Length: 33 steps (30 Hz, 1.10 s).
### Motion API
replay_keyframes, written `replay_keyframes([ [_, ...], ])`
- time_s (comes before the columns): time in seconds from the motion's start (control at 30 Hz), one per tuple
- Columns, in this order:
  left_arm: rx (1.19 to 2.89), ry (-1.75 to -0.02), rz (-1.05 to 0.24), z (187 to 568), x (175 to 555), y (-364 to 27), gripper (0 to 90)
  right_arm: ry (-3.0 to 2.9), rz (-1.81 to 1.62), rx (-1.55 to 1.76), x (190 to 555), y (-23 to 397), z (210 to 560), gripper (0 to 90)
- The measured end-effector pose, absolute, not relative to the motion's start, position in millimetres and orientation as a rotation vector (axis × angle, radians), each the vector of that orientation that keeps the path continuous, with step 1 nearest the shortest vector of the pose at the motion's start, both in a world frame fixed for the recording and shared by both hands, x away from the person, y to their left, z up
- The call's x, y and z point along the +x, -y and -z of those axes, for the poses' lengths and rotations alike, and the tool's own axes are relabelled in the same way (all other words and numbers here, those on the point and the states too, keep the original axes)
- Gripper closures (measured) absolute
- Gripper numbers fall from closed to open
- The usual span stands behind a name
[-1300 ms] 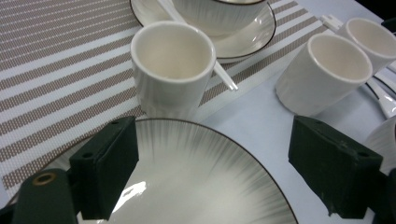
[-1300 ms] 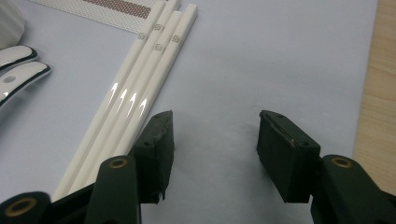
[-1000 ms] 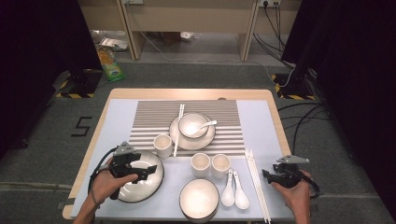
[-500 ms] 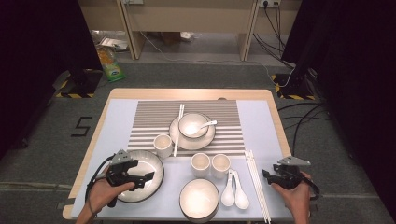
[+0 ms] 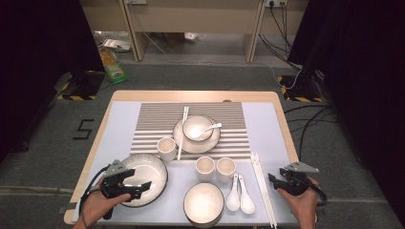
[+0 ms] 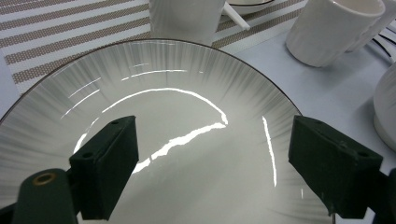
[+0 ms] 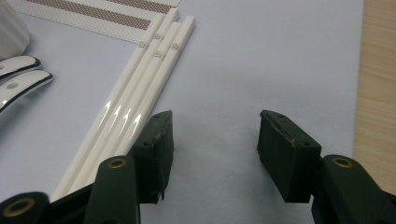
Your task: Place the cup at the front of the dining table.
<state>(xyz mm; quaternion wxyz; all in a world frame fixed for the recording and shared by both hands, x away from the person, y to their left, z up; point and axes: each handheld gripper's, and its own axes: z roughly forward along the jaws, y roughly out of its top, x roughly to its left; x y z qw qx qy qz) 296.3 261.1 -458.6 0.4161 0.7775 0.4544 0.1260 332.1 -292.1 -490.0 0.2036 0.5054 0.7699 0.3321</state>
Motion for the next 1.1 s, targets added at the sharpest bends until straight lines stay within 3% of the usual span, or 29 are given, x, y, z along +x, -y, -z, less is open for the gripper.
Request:
replay_keyframes([
  [1.1,2.010,-1.144,-0.334,464.7,282.6,-268.0,14.9,-2.114,-0.954,1.383,328.6,292.2,493.9,44.7],
])
